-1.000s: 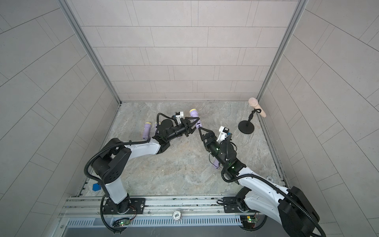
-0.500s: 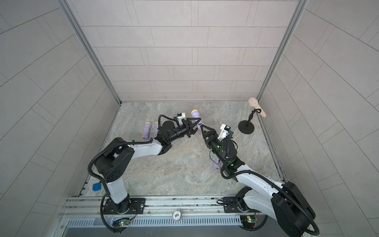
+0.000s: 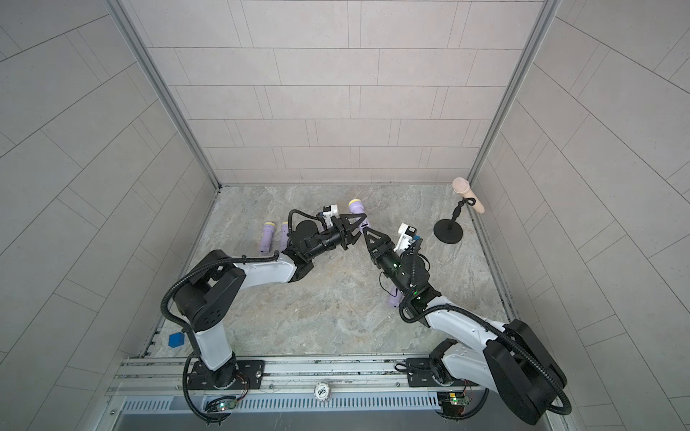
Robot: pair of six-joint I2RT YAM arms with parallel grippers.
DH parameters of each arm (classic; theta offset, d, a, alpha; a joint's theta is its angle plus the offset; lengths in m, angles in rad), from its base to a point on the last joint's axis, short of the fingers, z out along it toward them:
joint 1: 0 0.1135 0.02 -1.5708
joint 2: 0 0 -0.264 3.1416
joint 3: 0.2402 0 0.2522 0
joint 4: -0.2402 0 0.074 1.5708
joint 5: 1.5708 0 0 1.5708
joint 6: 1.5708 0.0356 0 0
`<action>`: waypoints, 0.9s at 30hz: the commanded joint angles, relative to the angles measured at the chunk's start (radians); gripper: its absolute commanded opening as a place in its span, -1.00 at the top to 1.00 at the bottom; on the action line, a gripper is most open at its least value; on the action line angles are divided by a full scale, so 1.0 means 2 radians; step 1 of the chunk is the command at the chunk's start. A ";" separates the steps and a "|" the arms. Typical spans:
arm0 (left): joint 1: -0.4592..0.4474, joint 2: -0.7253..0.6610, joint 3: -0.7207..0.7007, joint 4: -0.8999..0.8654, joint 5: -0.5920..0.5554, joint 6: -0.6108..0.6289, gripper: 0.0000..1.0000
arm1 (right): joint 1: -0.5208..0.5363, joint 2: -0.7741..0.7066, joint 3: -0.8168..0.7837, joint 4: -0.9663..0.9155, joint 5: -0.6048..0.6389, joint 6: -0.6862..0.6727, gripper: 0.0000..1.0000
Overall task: Close the plug at the bottom of the flashlight
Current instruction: Close the plug of the flashlight.
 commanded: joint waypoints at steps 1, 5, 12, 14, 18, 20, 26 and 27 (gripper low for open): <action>-0.004 0.006 -0.001 0.041 0.005 -0.017 1.00 | -0.002 -0.002 0.012 0.021 -0.004 0.000 -0.16; -0.005 0.008 0.001 0.046 0.005 -0.021 1.00 | -0.002 0.001 0.012 0.024 -0.004 -0.001 -0.11; -0.006 0.009 0.002 0.048 0.005 -0.023 1.00 | -0.002 0.001 0.010 0.028 -0.004 -0.005 0.02; -0.006 0.010 0.001 0.050 0.005 -0.024 1.00 | -0.002 0.001 0.010 0.028 -0.003 -0.005 0.03; -0.008 0.011 0.002 0.055 0.005 -0.028 1.00 | -0.002 0.004 0.010 0.035 -0.004 -0.005 0.10; -0.008 0.013 0.002 0.059 0.006 -0.031 1.00 | -0.002 0.005 0.010 0.037 -0.005 -0.005 0.12; -0.009 0.016 0.007 0.061 0.007 -0.033 1.00 | -0.003 0.008 0.010 0.039 -0.004 -0.005 0.15; -0.010 0.017 0.008 0.062 0.008 -0.034 1.00 | -0.002 0.008 0.010 0.039 -0.004 -0.005 0.15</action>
